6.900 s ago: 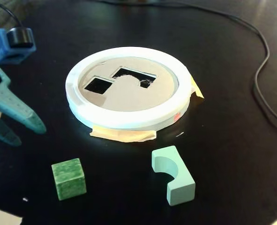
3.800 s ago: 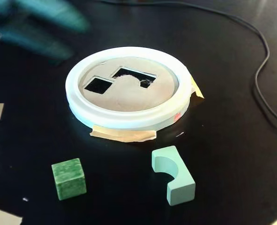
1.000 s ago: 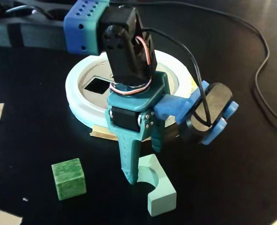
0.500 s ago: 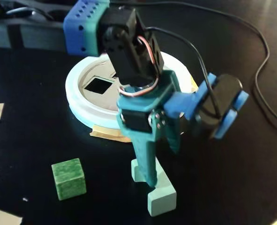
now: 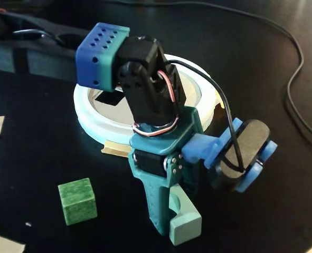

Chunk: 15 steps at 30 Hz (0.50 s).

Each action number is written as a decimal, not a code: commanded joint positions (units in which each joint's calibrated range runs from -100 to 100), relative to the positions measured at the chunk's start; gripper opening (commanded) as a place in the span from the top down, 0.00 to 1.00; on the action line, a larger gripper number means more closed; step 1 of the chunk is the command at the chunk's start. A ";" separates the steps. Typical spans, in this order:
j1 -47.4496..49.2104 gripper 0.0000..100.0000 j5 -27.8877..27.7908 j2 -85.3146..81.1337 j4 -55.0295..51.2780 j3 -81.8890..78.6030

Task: Pick up the U shape block and drop it in corresponding U shaped hole

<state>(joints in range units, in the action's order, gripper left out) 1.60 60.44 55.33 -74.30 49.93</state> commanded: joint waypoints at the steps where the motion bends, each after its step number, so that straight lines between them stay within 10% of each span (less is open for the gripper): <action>1: -0.85 0.62 -0.54 -1.36 1.69 5.36; 8: -0.97 0.94 -0.63 -2.08 1.59 5.36; 15: -1.10 0.97 -4.00 -2.53 1.59 5.45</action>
<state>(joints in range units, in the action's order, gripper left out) 1.80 58.19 55.33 -74.30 49.93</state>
